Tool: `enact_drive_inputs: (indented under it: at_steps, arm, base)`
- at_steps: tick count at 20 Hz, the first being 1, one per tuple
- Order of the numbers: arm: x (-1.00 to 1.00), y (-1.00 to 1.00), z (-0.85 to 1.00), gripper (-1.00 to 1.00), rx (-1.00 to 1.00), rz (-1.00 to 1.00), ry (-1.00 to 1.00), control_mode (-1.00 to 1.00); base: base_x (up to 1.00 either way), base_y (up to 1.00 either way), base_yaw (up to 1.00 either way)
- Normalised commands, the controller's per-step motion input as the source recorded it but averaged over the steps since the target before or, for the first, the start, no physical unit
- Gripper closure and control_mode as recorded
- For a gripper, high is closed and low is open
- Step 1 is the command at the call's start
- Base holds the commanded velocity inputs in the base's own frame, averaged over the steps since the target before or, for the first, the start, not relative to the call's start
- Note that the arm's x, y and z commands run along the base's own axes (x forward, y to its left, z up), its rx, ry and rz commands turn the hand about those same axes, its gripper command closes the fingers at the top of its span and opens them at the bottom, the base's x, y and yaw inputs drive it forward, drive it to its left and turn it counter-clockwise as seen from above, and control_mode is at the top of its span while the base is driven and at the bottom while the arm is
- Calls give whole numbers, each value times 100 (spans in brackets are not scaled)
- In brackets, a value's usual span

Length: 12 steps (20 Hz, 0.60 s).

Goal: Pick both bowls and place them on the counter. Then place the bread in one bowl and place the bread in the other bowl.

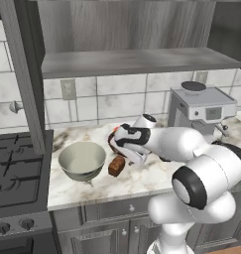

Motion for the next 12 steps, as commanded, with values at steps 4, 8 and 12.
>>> enact_drive_inputs:
  at_steps: [4, 8, 12]
  arm:
    - [3, 22, -14, -100, -2, 0, 0, -100]
    - [8, 16, -18, -100, -4, 0, 0, -100]
    - [8, 9, -21, -100, -5, 0, 2, -100]
  base:
    - [0, 0, 0]
    - [0, 0, 0]
    - [0, 0, 0]
